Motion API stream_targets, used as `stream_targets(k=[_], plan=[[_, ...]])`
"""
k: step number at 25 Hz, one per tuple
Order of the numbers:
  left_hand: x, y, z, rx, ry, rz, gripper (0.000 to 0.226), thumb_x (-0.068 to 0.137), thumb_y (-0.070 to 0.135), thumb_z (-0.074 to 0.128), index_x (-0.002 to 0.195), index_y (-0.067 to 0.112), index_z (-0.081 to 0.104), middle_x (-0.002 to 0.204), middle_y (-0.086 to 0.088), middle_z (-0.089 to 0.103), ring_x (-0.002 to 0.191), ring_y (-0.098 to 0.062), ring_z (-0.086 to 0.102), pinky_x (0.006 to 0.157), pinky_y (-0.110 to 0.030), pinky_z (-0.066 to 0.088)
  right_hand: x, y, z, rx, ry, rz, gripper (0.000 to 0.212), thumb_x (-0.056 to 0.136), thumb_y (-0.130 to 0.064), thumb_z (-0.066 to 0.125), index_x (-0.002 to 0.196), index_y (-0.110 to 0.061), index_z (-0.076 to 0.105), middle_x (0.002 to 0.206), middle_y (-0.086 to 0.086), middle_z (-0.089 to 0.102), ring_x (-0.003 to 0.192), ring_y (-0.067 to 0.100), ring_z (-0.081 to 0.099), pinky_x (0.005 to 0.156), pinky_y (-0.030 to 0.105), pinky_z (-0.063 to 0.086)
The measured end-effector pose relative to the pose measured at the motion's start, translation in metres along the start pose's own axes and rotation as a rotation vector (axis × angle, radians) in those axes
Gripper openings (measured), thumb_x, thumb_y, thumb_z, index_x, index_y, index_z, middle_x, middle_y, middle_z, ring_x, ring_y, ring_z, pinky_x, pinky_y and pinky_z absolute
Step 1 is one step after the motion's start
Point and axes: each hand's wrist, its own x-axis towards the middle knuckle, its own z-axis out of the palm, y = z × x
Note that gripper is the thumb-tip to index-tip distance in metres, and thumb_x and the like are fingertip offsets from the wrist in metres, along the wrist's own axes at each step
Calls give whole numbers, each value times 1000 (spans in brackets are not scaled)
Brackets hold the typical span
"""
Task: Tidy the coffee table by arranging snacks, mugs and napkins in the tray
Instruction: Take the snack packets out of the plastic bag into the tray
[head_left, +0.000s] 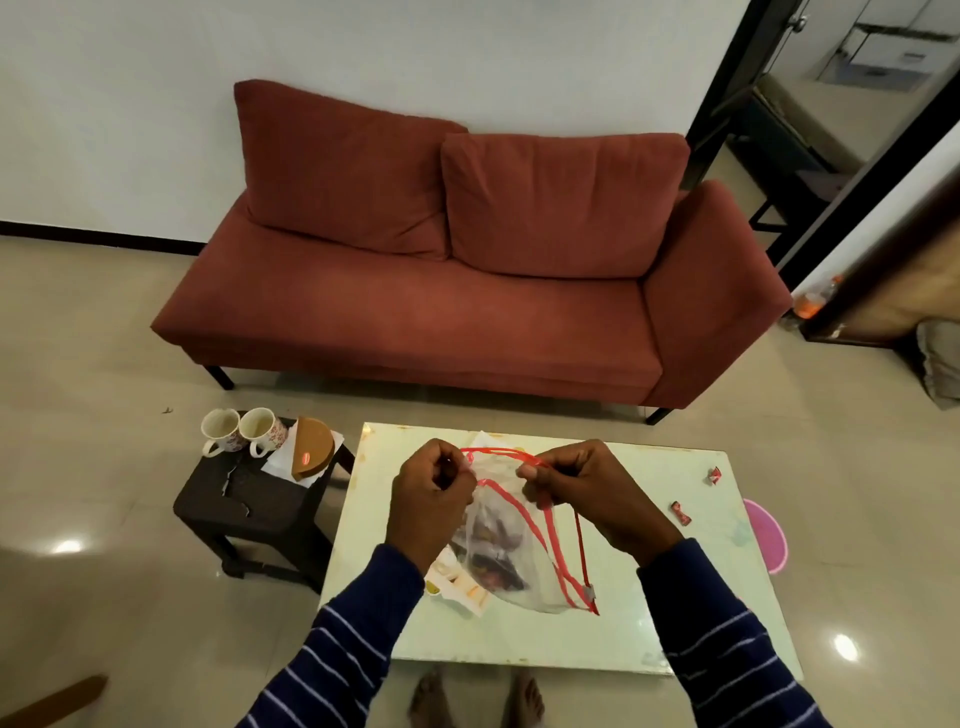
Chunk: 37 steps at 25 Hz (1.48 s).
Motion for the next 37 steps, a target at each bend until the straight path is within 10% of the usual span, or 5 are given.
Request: stream_targets(k=[7,10,18,24,37], plan=[[-4,1,-17,619,-372,512,52,80,6,63,114,36,37,113,0,55,69,-12,59,55,-19,54,8,14,-4,-459,318,-138,15,88,-11,72,98,-18,80,79,-18,71,68,-4,68,69,13,55],[-10,1,-3,681,-444,504,52,82,2,63,120,36,51,151,-4,34,106,-15,60,78,-21,58,5,15,-12,-481,303,-186,15,88,-15,72,99,-20,80,86,-14,74,71,-5,65,71,13,54],[-22,18,57,528,-247,293,54,86,-2,62,137,13,53,138,-3,56,128,-17,52,105,-18,34,-19,5,-36,-726,375,-428,18,85,-22,76,102,-15,76,99,-1,72,92,15,60,79,27,48],[-38,16,74,477,-252,244,59,80,-6,68,133,16,56,128,13,52,119,-2,46,96,7,21,-16,38,-17,-841,-338,-15,26,94,-15,61,118,-10,69,117,8,71,108,24,65,94,33,50],[-42,-23,66,441,-183,-32,65,83,1,68,142,18,47,145,2,48,135,-17,44,104,-16,29,16,99,37,-1132,-329,-148,18,92,-9,55,95,-6,73,94,14,72,88,33,68,77,40,56]])
